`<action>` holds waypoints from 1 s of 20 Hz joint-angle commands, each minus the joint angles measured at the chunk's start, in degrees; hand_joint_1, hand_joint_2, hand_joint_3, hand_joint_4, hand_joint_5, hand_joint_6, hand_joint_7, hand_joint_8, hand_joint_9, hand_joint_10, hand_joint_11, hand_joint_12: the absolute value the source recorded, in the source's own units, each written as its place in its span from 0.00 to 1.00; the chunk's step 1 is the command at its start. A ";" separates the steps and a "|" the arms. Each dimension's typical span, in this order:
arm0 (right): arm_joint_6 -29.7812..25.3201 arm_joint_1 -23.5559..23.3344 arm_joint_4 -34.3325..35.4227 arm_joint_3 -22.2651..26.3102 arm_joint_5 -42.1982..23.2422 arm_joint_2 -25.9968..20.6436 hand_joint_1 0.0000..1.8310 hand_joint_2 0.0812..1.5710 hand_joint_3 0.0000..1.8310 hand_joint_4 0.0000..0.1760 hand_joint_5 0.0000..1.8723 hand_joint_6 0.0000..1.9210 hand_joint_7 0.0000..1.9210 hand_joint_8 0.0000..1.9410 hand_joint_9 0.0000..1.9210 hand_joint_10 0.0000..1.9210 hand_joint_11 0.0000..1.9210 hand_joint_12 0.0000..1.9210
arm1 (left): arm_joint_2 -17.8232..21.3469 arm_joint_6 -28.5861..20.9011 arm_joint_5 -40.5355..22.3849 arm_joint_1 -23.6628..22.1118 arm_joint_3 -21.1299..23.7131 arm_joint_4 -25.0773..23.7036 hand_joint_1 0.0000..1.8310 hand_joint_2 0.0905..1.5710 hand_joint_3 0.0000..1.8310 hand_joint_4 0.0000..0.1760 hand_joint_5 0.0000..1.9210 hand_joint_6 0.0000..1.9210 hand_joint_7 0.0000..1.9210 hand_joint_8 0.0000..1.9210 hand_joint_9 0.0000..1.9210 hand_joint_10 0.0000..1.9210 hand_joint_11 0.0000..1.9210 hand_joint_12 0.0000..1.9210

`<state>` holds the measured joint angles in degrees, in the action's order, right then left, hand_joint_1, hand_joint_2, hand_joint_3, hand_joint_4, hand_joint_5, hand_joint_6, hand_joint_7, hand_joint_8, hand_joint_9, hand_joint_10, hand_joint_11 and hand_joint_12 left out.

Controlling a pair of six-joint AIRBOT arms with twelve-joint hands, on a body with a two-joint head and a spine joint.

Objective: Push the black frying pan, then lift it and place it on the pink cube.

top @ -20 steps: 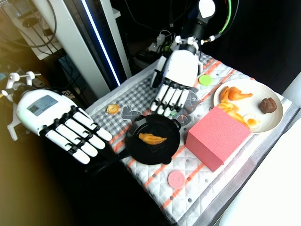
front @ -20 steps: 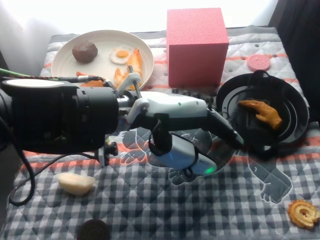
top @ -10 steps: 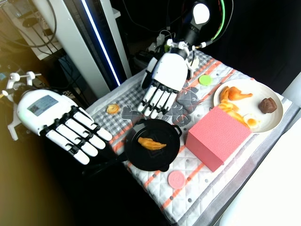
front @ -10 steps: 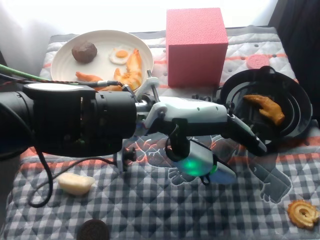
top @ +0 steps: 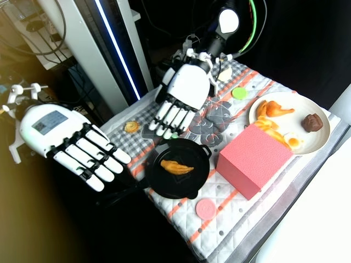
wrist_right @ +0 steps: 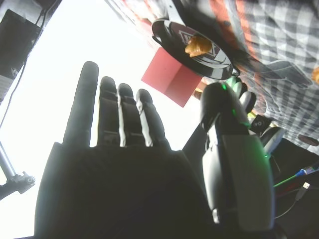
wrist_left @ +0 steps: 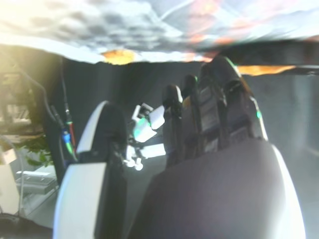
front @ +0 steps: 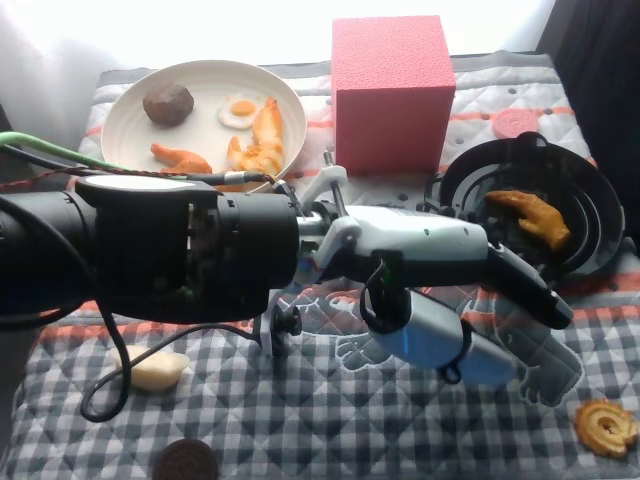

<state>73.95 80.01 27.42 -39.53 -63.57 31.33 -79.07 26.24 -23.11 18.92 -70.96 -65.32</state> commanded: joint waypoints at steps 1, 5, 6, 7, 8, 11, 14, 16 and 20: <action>-0.10 -0.22 0.44 -0.44 -6.90 -0.03 0.23 0.83 0.00 0.00 0.00 0.00 0.00 0.00 0.02 0.00 0.00 0.27 | 1.30 -0.52 -4.49 -0.38 0.21 2.84 0.38 0.80 0.00 0.00 0.26 0.01 0.19 0.00 0.15 0.00 0.00 0.39; -0.21 -0.20 0.99 -0.34 -6.89 -0.03 0.28 0.83 0.00 0.00 0.00 0.00 0.01 0.00 0.02 0.00 0.00 0.23 | 5.99 -1.20 -6.73 -0.34 2.81 3.18 0.45 0.78 0.00 0.00 0.29 0.01 0.22 0.00 0.18 0.01 0.00 0.51; -0.21 -0.20 1.38 -0.34 -6.87 -0.03 0.27 0.84 0.00 0.00 0.00 0.00 0.01 0.00 0.03 0.00 0.00 0.16 | 8.22 -1.26 -7.77 -0.33 4.36 3.14 0.43 0.81 0.00 0.00 0.27 0.00 0.21 0.00 0.16 0.00 0.00 0.44; -0.21 -0.19 1.57 -0.36 -6.86 -0.03 0.27 0.83 0.00 0.00 0.00 0.00 0.00 0.00 0.03 0.00 0.00 0.12 | 9.20 -1.26 -7.94 -0.34 4.93 3.02 0.40 0.83 0.01 0.00 0.25 0.00 0.19 0.00 0.14 0.00 0.00 0.34; -0.21 -0.17 2.06 -0.44 -6.77 -0.03 0.27 0.83 0.00 0.00 0.00 0.00 0.00 0.00 0.03 0.00 0.00 0.12 | 11.08 -1.47 -7.93 -0.49 6.23 2.32 0.40 0.83 0.01 0.00 0.25 0.00 0.19 0.00 0.14 0.00 0.00 0.34; -0.21 -0.13 4.02 -1.74 -5.36 0.70 0.33 0.79 0.00 0.00 0.00 0.00 0.00 0.00 0.02 0.00 0.00 0.12 | 15.11 -3.52 -7.21 -1.40 8.29 -0.98 0.48 0.76 0.00 0.00 0.28 0.01 0.22 0.00 0.21 0.02 0.00 0.55; -0.21 -0.10 6.67 -3.90 -2.90 2.22 0.41 0.76 0.00 0.00 0.00 0.00 0.00 0.00 0.00 0.00 0.00 0.03 | 17.80 -4.04 -6.70 -1.90 9.40 -1.61 0.45 0.82 0.01 0.00 0.30 0.01 0.26 0.01 0.24 0.03 0.00 0.63; -0.21 -0.22 8.74 -5.74 -1.20 3.93 0.41 0.75 0.00 0.00 0.00 0.00 0.00 0.00 0.00 0.00 0.00 0.03 | 19.14 -4.07 -6.55 -1.88 9.86 -1.21 0.40 0.85 0.01 0.00 0.28 0.00 0.23 0.00 0.21 0.01 0.00 0.55; 0.15 -3.10 11.27 -9.38 2.59 7.45 0.42 0.74 0.00 0.00 0.00 0.00 0.00 0.00 0.00 0.00 0.00 0.07 | 22.04 -4.13 -6.65 -1.75 11.31 -0.79 0.46 0.82 0.00 0.00 0.29 0.00 0.25 0.00 0.23 0.02 0.00 0.61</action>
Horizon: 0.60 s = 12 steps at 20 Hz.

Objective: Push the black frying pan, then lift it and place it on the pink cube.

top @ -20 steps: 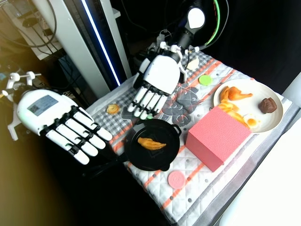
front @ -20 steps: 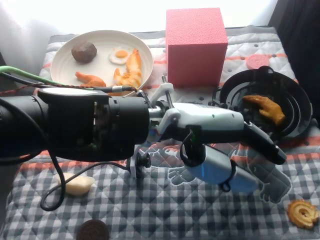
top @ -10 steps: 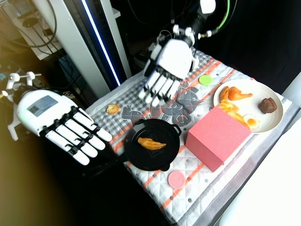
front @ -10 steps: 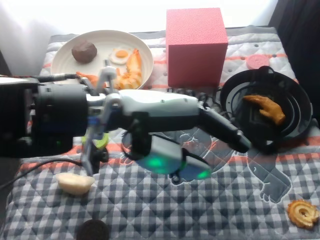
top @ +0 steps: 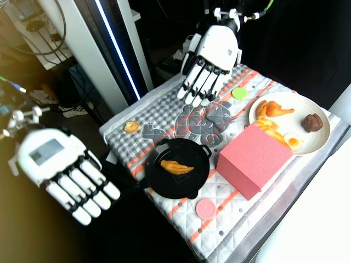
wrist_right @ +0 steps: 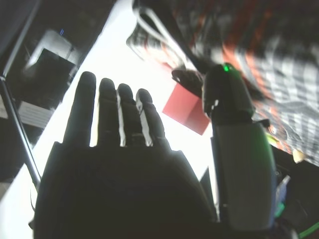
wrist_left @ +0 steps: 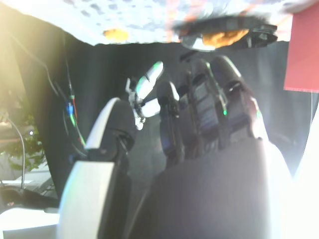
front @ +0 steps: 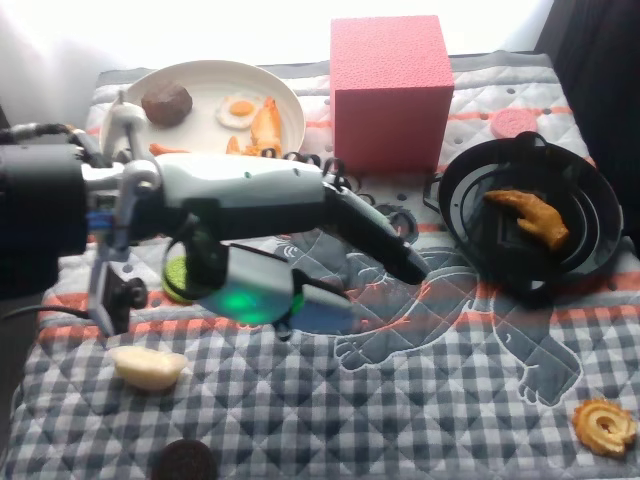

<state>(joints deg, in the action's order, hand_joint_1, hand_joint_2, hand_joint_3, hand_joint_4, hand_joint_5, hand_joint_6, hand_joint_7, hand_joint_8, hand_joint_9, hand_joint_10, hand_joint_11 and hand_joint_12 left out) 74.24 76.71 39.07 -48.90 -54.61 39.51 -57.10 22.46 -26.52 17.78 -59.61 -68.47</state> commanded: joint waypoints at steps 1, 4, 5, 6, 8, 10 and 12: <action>0.79 -1.63 0.02 -1.18 -4.57 0.33 0.44 0.73 0.00 0.05 0.00 0.00 0.00 0.00 0.00 0.00 0.00 0.04 | 0.95 -0.35 -3.14 -0.60 0.45 2.34 0.49 0.80 0.00 0.00 0.29 0.00 0.24 0.00 0.22 0.01 0.00 0.61; 0.84 -5.26 0.18 -4.30 -1.41 3.14 0.43 0.72 0.00 0.08 0.00 0.00 0.00 0.00 0.00 0.00 0.00 0.14 | 1.66 -0.36 -3.06 -0.20 0.70 2.58 0.52 0.76 0.00 0.00 0.29 0.00 0.24 0.00 0.23 0.01 0.00 0.63; 1.04 -6.69 0.21 -5.51 -0.26 4.27 0.42 0.72 0.00 0.12 0.00 0.00 0.00 0.00 0.00 0.00 0.00 0.19 | 1.71 -0.36 -3.02 -0.05 0.69 2.86 0.52 0.76 0.00 0.00 0.28 0.00 0.24 0.00 0.23 0.01 0.00 0.62; 1.36 -7.86 0.22 -6.40 0.71 5.08 0.42 0.72 0.00 0.12 0.00 0.00 0.00 0.00 0.00 0.00 0.00 0.26 | 1.72 -0.35 -3.01 0.00 0.69 3.04 0.51 0.77 0.00 0.00 0.28 0.00 0.24 0.00 0.23 0.01 0.00 0.62; 4.14 -11.37 1.24 -8.81 4.04 7.74 0.42 0.72 0.00 0.28 0.00 0.00 0.00 0.00 0.00 0.00 0.00 0.27 | 1.85 -0.20 -3.05 0.36 0.69 3.57 0.48 0.79 0.00 0.00 0.27 0.00 0.23 0.00 0.22 0.00 0.00 0.58; 8.94 -14.33 3.26 -10.27 6.28 9.91 0.43 0.72 0.00 0.23 0.00 0.00 0.00 0.00 0.00 0.00 0.00 0.35 | 1.97 0.04 -3.17 0.71 0.69 4.16 0.46 0.82 0.01 0.00 0.26 0.00 0.21 0.00 0.19 0.00 0.00 0.51; 9.45 -16.38 3.70 -12.48 8.64 11.96 0.44 0.73 0.00 0.15 0.00 0.00 0.00 0.00 0.00 0.00 0.00 0.23 | 1.98 0.14 -3.16 0.82 0.68 4.41 0.47 0.82 0.00 0.00 0.27 0.01 0.22 0.00 0.21 0.01 0.00 0.52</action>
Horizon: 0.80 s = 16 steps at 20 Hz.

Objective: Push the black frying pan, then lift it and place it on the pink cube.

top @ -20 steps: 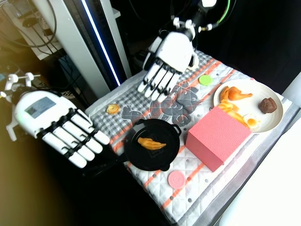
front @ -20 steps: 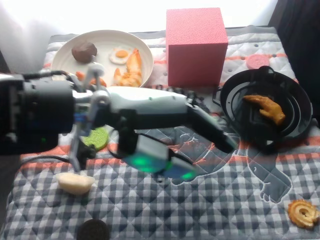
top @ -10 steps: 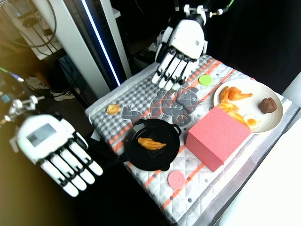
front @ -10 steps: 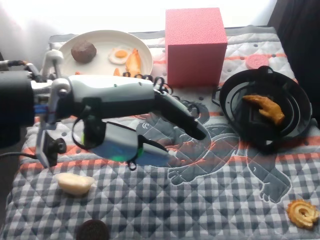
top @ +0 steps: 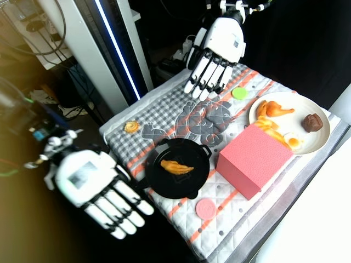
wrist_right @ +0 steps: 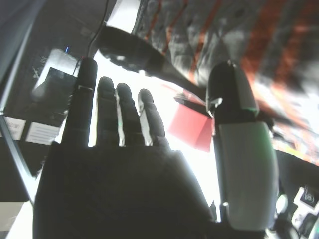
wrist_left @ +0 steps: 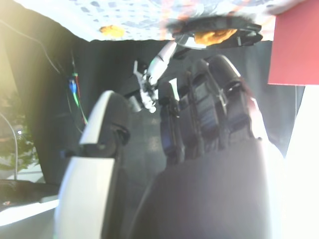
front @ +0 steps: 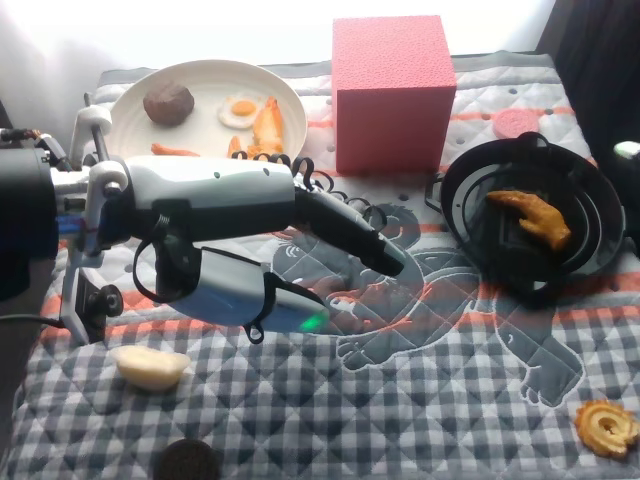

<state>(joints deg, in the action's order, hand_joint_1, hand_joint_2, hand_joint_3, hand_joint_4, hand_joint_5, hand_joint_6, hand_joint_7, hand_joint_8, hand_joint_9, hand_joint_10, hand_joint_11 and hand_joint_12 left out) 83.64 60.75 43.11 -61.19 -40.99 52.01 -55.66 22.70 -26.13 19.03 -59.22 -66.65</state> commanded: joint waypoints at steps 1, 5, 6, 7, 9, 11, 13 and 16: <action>0.06 -1.08 0.27 -1.48 -3.74 0.52 0.43 0.73 0.00 0.18 0.00 0.00 0.00 0.00 0.00 0.00 0.00 0.17 | 0.54 0.02 -3.54 -0.30 0.28 2.87 0.45 0.83 0.01 0.00 0.27 0.00 0.22 0.00 0.20 0.01 0.00 0.52; 0.06 -2.61 1.84 -4.94 -0.67 3.61 0.49 0.76 0.00 0.00 0.15 0.29 0.23 0.16 0.11 0.36 0.00 0.70 | 0.61 0.52 -3.68 0.25 0.26 3.87 0.45 0.84 0.00 0.00 0.28 0.00 0.22 0.00 0.21 0.01 0.00 0.49; 0.06 -2.81 2.41 -5.68 -0.12 4.18 0.48 0.84 0.00 0.06 0.26 0.74 0.20 0.51 0.09 0.68 0.00 0.88 | 0.67 1.09 -3.78 0.45 0.26 4.64 0.43 0.85 0.00 0.00 0.28 0.00 0.22 0.00 0.21 0.01 0.00 0.47; 0.06 -2.99 2.78 -6.18 0.27 4.60 0.56 0.85 0.01 0.00 0.26 0.87 0.31 0.75 0.16 0.86 0.06 0.98 | 0.72 1.75 -3.90 0.65 0.26 5.59 0.43 0.85 0.00 0.00 0.27 0.00 0.21 0.00 0.21 0.00 0.00 0.45; 0.05 -3.31 3.97 -7.16 0.58 5.41 0.53 0.85 0.01 0.00 0.30 0.87 0.40 0.97 0.39 0.99 0.33 1.00 | 0.86 3.65 -4.19 1.35 0.27 8.23 0.42 0.86 0.00 0.00 0.29 0.00 0.24 0.00 0.23 0.01 0.00 0.56; 0.04 -3.32 4.84 -7.33 0.46 5.44 0.70 0.82 0.00 0.00 0.53 0.99 0.56 1.00 0.66 1.00 0.70 1.00 | 0.91 6.13 -3.85 2.08 0.17 11.05 0.42 0.85 0.00 0.00 0.29 0.00 0.24 0.00 0.23 0.01 0.00 0.59; 0.02 -3.34 4.96 -7.10 -0.37 5.42 0.77 0.80 0.00 0.00 0.67 1.00 0.68 1.00 0.77 1.00 0.80 1.00 | 1.22 6.56 -3.76 2.97 -0.15 12.74 0.39 0.88 0.00 0.00 0.26 0.00 0.20 0.00 0.20 0.00 0.00 0.47; 0.02 -3.33 4.91 -4.87 -4.44 4.00 0.84 0.81 0.00 0.00 0.76 1.00 0.82 1.00 0.87 1.00 0.87 1.00 | 1.86 9.27 -3.99 4.53 -0.12 16.82 0.35 0.90 0.00 0.00 0.27 0.00 0.22 0.00 0.21 0.01 0.00 0.45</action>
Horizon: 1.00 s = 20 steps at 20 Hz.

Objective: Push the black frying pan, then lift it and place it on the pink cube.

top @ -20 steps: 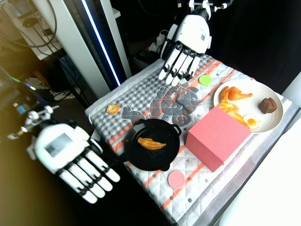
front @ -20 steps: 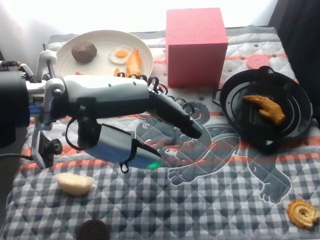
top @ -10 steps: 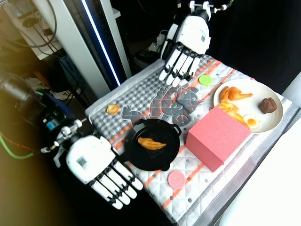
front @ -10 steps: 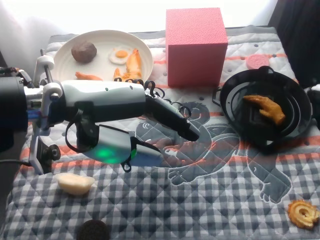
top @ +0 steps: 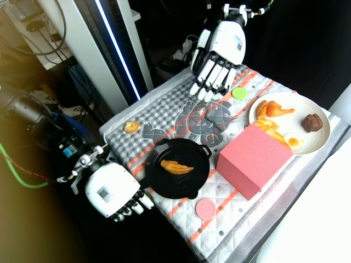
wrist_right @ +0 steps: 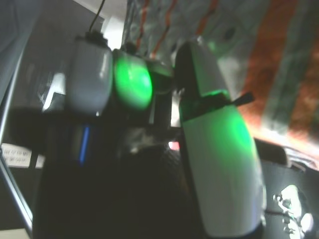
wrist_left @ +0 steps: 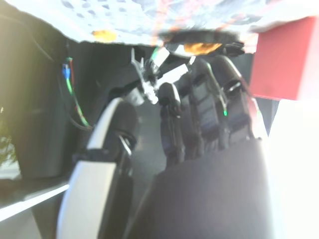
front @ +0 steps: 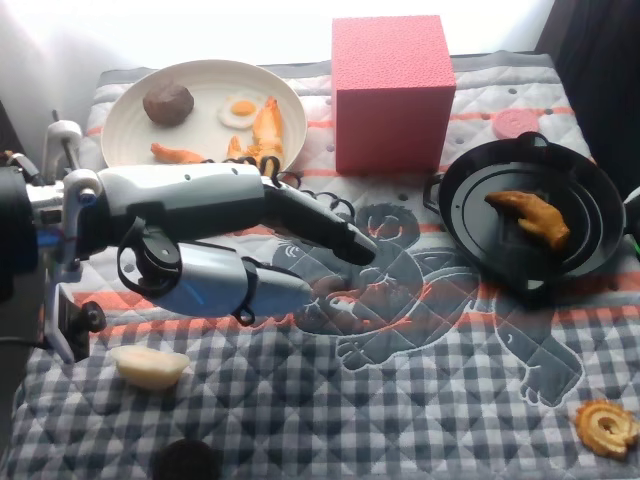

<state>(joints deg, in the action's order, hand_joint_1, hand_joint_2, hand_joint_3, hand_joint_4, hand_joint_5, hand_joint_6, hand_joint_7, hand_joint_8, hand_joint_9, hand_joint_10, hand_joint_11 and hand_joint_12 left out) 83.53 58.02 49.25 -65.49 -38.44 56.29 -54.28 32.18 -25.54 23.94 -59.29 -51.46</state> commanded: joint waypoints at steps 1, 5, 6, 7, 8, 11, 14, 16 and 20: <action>-0.04 -0.59 -1.41 0.90 -9.57 -1.01 0.83 0.81 0.00 0.00 0.73 1.00 0.82 1.00 0.87 1.00 0.86 1.00 | 0.61 0.69 -4.73 0.09 -0.05 3.05 0.37 0.89 0.00 0.00 0.27 0.00 0.21 0.00 0.20 0.01 0.00 0.45; -11.47 2.05 -6.65 3.37 -18.60 -2.77 0.75 0.85 0.01 0.00 0.68 1.00 0.82 1.00 0.88 1.00 0.88 1.00 | 1.31 6.03 -5.62 2.91 -0.06 11.02 0.38 0.89 0.00 0.00 0.27 0.00 0.20 0.00 0.21 0.01 0.00 0.48; -11.77 2.74 -6.64 3.90 -20.33 -2.98 0.76 0.85 0.00 0.00 0.67 1.00 0.82 1.00 0.88 1.00 0.87 1.00 | 1.55 6.99 -5.96 3.50 -0.06 12.51 0.41 0.87 0.00 0.00 0.28 0.01 0.21 0.01 0.21 0.01 0.00 0.49; -11.77 3.04 -6.75 4.54 -21.71 -3.15 0.77 0.85 0.00 0.00 0.67 1.00 0.82 1.00 0.88 1.00 0.87 1.00 | 1.70 7.36 -6.10 3.77 -0.05 13.17 0.42 0.87 0.00 0.00 0.28 0.01 0.21 0.00 0.21 0.01 0.00 0.51; -11.77 3.67 -7.09 5.45 -23.65 -3.45 0.77 0.86 0.00 0.00 0.68 1.00 0.81 1.00 0.87 1.00 0.86 1.00 | 1.94 7.60 -6.25 4.06 -0.05 13.73 0.42 0.87 0.00 0.00 0.29 0.01 0.22 0.00 0.22 0.02 0.00 0.54; -13.69 5.48 -8.11 6.97 -28.25 -3.98 0.78 0.84 0.00 0.00 0.66 1.00 0.81 1.00 0.87 1.00 0.86 1.00 | 2.07 8.65 -6.75 4.38 -0.04 15.17 0.36 0.90 0.00 0.00 0.28 0.00 0.21 0.00 0.20 0.01 0.00 0.48; -18.44 8.35 -9.65 8.30 -34.53 -4.73 0.77 0.85 0.00 0.00 0.65 1.00 0.79 1.00 0.85 1.00 0.82 1.00 | 2.07 9.10 -7.17 4.50 -0.01 15.75 0.39 0.88 0.00 0.00 0.29 0.00 0.22 0.00 0.21 0.01 0.00 0.55; -18.73 10.32 -9.92 10.50 -39.35 -6.11 0.76 0.84 0.00 0.00 0.65 1.00 0.77 1.00 0.83 1.00 0.82 1.00 | 2.11 9.31 -7.36 4.57 -0.02 16.13 0.42 0.87 0.00 0.00 0.29 0.01 0.23 0.00 0.21 0.01 0.00 0.58; -19.61 11.64 -12.40 12.90 -43.75 -8.63 0.72 0.85 0.00 0.00 0.65 1.00 0.77 1.00 0.84 1.00 0.86 1.00 | 2.56 9.98 -8.22 5.22 0.26 17.32 0.38 0.89 0.00 0.00 0.29 0.01 0.23 0.00 0.21 0.01 0.00 0.57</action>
<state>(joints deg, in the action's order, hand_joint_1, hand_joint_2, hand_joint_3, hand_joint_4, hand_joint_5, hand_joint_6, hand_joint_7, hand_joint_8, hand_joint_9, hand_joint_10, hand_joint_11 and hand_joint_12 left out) 64.23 70.02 37.56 -52.42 -74.72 48.07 -52.27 42.24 -27.97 29.58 -59.20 -36.16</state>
